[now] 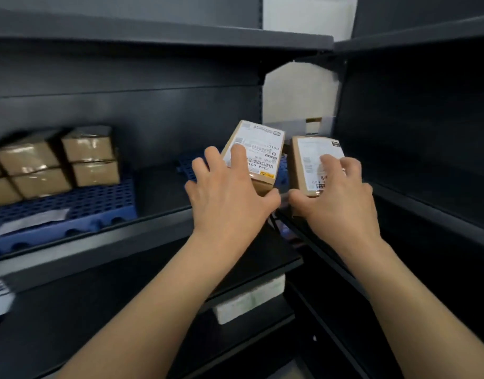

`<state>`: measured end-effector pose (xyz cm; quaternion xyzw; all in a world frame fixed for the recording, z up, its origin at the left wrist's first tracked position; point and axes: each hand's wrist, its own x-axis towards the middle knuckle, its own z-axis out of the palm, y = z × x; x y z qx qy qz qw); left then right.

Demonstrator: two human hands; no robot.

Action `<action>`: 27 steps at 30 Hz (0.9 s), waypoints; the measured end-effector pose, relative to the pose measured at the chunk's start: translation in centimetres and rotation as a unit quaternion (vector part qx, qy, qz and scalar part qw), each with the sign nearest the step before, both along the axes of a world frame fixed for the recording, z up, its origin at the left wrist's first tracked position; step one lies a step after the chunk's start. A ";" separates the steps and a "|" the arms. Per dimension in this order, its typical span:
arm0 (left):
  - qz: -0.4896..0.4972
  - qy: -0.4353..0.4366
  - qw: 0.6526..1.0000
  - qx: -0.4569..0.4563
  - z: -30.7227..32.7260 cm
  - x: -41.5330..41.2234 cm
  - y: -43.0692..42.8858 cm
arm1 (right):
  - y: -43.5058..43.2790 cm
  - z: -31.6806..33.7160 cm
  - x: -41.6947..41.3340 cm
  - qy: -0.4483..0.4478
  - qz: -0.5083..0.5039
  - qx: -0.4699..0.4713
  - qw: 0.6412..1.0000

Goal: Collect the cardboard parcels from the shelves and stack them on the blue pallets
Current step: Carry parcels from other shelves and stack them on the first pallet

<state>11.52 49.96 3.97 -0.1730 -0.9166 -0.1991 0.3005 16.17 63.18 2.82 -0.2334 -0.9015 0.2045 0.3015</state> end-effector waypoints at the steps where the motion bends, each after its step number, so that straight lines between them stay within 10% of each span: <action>1: 0.017 0.002 1.000 0.001 0.4 -0.1 -1.2 | -0.8 0.5 -0.5 0.001 0.012 0.001 1.000; 27: 0.215 0.008 0.975 0.061 4.1 -8.9 -34.7 | -32.9 5.8 -15.3 0.052 0.246 0.071 0.965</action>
